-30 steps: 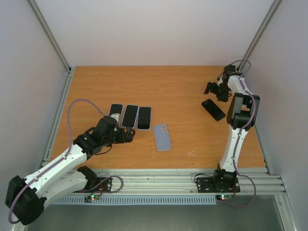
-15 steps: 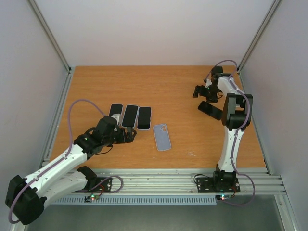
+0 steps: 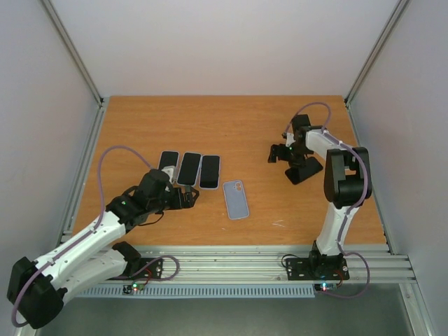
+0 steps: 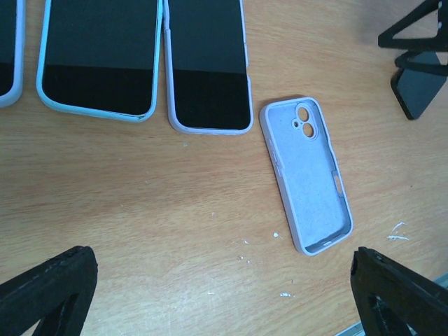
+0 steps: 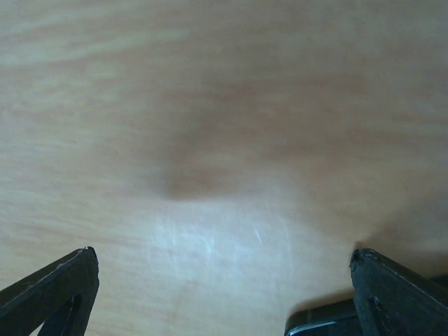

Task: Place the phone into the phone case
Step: Adjust the phone at the corner of the board.

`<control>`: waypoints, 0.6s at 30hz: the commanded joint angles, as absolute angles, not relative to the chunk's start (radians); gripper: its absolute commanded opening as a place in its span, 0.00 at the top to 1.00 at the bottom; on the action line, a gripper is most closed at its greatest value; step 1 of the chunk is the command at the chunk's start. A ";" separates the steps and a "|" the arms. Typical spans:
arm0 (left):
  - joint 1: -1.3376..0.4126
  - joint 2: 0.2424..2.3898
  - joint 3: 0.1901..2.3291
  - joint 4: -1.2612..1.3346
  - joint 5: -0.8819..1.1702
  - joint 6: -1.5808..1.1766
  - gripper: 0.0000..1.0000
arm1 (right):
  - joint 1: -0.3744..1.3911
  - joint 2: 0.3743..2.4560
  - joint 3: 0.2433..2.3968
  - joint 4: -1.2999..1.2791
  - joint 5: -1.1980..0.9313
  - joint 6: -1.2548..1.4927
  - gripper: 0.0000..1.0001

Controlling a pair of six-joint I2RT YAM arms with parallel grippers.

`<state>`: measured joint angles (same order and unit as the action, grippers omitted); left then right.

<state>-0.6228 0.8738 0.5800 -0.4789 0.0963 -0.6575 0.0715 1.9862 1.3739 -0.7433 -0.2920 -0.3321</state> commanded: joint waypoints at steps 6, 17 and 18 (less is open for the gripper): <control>-0.619 0.837 0.564 -0.427 0.138 -0.693 0.01 | 0.053 1.837 1.127 -0.734 -0.107 -0.199 0.02; -0.618 0.808 0.556 -0.430 0.149 -0.707 0.01 | 0.038 1.628 1.043 -0.702 0.091 -0.166 0.02; -0.619 0.806 0.557 -0.435 0.147 -0.707 0.01 | 0.028 1.622 1.039 -0.703 0.109 -0.164 0.02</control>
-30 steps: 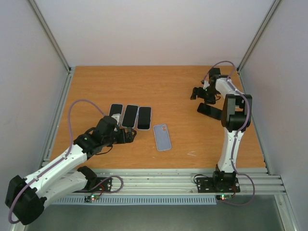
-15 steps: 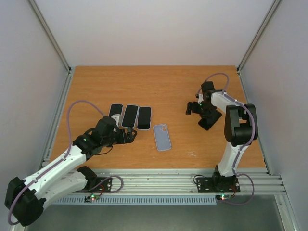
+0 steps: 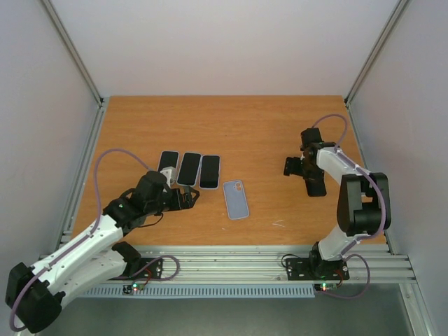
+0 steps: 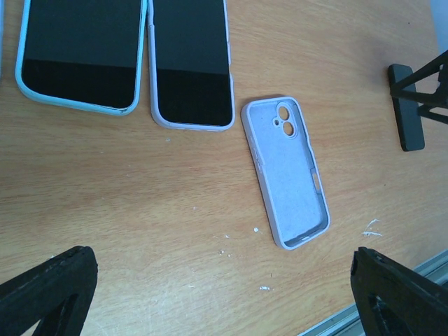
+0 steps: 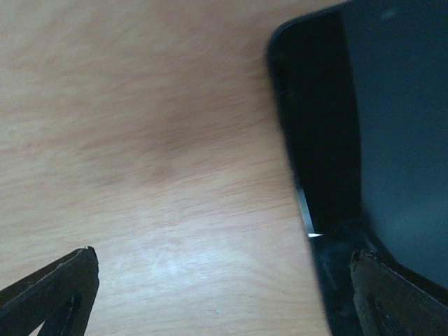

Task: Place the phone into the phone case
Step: Adjust the phone at the corner of the board.

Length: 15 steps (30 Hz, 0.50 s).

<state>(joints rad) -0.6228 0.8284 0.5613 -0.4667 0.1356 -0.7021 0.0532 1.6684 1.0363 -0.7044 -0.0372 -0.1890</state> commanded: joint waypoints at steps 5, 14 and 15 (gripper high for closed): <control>-0.619 0.784 0.554 -0.456 0.136 -0.703 0.01 | -0.068 1.632 1.017 -0.670 0.086 -0.172 0.02; -0.618 0.767 0.550 -0.466 0.132 -0.701 0.01 | -0.189 1.693 1.017 -0.610 -0.073 -0.191 0.02; -0.618 0.768 0.551 -0.465 0.133 -0.701 0.01 | -0.195 1.701 1.018 -0.609 -0.090 -0.193 0.01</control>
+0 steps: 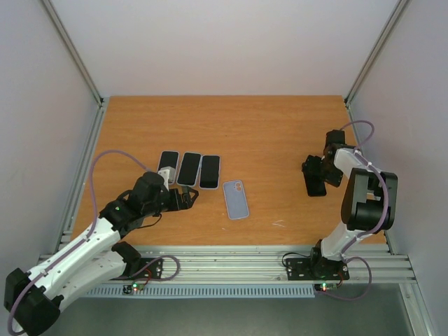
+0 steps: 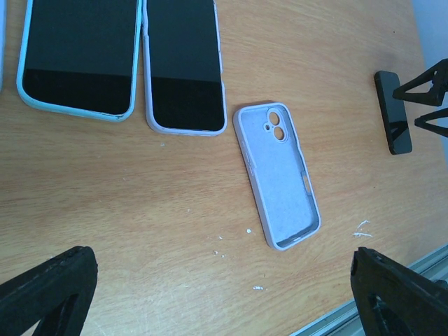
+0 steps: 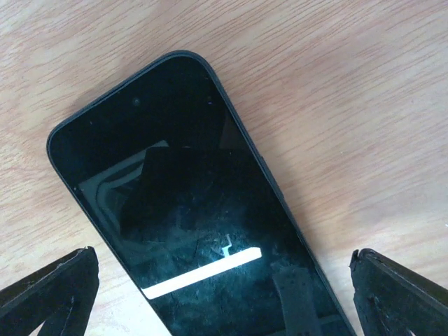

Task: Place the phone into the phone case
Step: Adjust the phone at the corner of the board, then move the phone to the center of the board.

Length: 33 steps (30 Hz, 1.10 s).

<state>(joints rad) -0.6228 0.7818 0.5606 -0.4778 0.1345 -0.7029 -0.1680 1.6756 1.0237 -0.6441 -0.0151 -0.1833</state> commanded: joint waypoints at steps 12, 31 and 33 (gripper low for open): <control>-0.618 0.785 0.546 -0.445 0.159 -0.709 0.01 | -0.196 1.765 1.024 -0.633 -0.208 -0.198 0.02; -0.619 0.790 0.552 -0.446 0.176 -0.718 0.01 | -0.014 1.871 1.114 -0.815 -0.014 -0.228 0.03; -0.618 0.790 0.552 -0.447 0.178 -0.719 0.01 | -0.001 1.878 1.124 -0.830 -0.010 -0.231 0.03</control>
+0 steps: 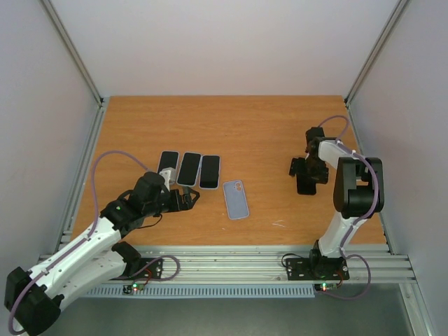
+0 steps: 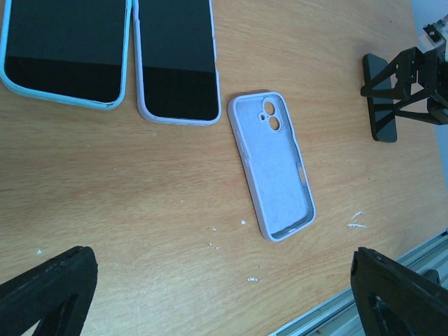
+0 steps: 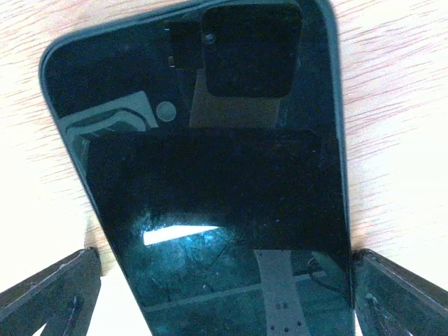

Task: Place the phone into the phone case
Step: Move the phone to the center of the board, then pick up the phone at the center of the board.

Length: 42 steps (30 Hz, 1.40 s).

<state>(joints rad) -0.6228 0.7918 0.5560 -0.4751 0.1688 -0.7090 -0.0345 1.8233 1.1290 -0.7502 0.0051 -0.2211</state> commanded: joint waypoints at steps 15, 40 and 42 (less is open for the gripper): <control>-0.619 0.809 0.554 -0.421 0.215 -0.745 0.00 | 0.080 1.898 1.120 -0.834 -0.003 -0.232 0.21; -0.625 0.958 0.518 -0.133 0.405 -0.873 0.01 | 0.279 1.490 1.001 -0.731 -0.138 -0.168 0.53; -0.627 0.976 0.524 -0.120 0.408 -0.877 0.01 | 0.328 1.455 0.996 -0.727 -0.143 -0.158 0.53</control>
<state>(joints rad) -0.6231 0.9489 0.5308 -0.2344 0.3714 -0.8490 0.2409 1.5394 1.0054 -0.7498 -0.1089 -0.1928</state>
